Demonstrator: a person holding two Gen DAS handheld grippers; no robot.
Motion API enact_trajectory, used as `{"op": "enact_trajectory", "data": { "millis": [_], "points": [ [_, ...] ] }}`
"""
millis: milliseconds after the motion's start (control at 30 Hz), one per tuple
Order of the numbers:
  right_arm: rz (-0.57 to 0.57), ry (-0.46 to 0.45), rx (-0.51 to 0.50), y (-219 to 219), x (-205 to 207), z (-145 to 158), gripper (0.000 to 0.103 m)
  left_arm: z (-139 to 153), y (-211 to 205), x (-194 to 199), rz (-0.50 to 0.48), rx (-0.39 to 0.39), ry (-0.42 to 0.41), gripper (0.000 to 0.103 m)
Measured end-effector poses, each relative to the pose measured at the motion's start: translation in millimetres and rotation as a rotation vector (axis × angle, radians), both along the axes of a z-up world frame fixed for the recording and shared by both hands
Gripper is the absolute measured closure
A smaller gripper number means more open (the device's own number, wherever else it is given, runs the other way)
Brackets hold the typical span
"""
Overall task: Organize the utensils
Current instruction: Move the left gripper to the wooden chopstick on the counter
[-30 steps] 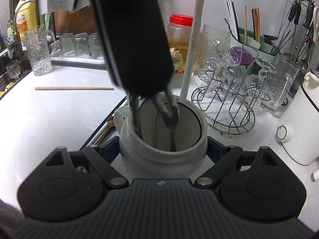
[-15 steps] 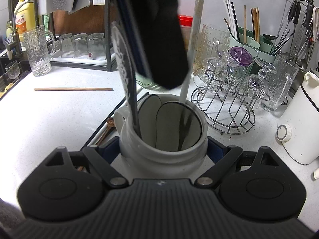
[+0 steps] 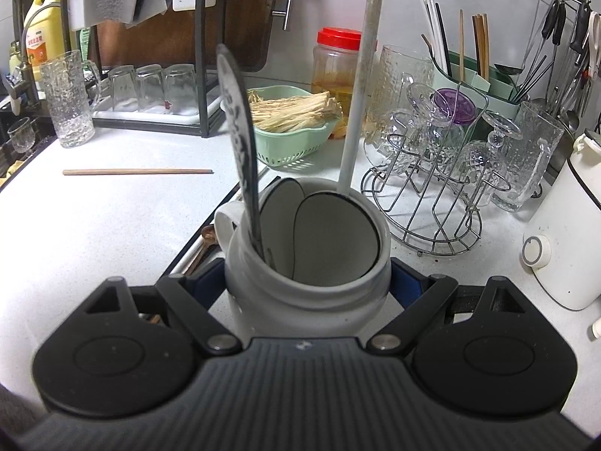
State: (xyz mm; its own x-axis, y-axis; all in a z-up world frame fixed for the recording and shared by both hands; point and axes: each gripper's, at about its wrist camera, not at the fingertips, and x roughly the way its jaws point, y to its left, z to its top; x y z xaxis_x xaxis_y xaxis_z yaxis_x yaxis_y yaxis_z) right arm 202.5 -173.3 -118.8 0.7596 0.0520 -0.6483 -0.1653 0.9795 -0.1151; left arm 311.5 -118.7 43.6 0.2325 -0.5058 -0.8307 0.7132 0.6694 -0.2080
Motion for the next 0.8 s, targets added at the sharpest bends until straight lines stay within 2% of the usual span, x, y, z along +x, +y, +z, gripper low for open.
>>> {"op": "enact_trajectory", "data": {
  "millis": [67,167,300,567,733,800],
  "points": [
    [-0.003,0.001,0.003,-0.7,0.0,0.0,0.011,4.1,7.7,-2.5,0.018,-0.018,-0.032,0.075],
    [-0.006,0.005,0.006,-1.0,0.6,0.3,0.011,4.9,19.7,-5.1,0.04,-0.039,-0.022,0.075],
    [-0.006,0.008,0.004,-1.1,1.6,0.6,0.011,4.7,38.9,-10.8,0.068,-0.032,-0.047,0.075],
    [-0.008,0.006,0.0,0.3,2.2,-0.1,0.011,-13.5,67.9,-10.7,0.17,-0.045,-0.052,0.073],
    [-0.014,0.007,0.003,0.4,2.6,-0.1,0.011,-28.1,79.4,-12.1,0.201,-0.022,-0.112,0.057],
    [-0.016,0.005,0.003,0.6,2.6,-0.4,0.011,-36.8,85.4,-11.1,0.214,-0.011,-0.129,0.054]
  ]
}}
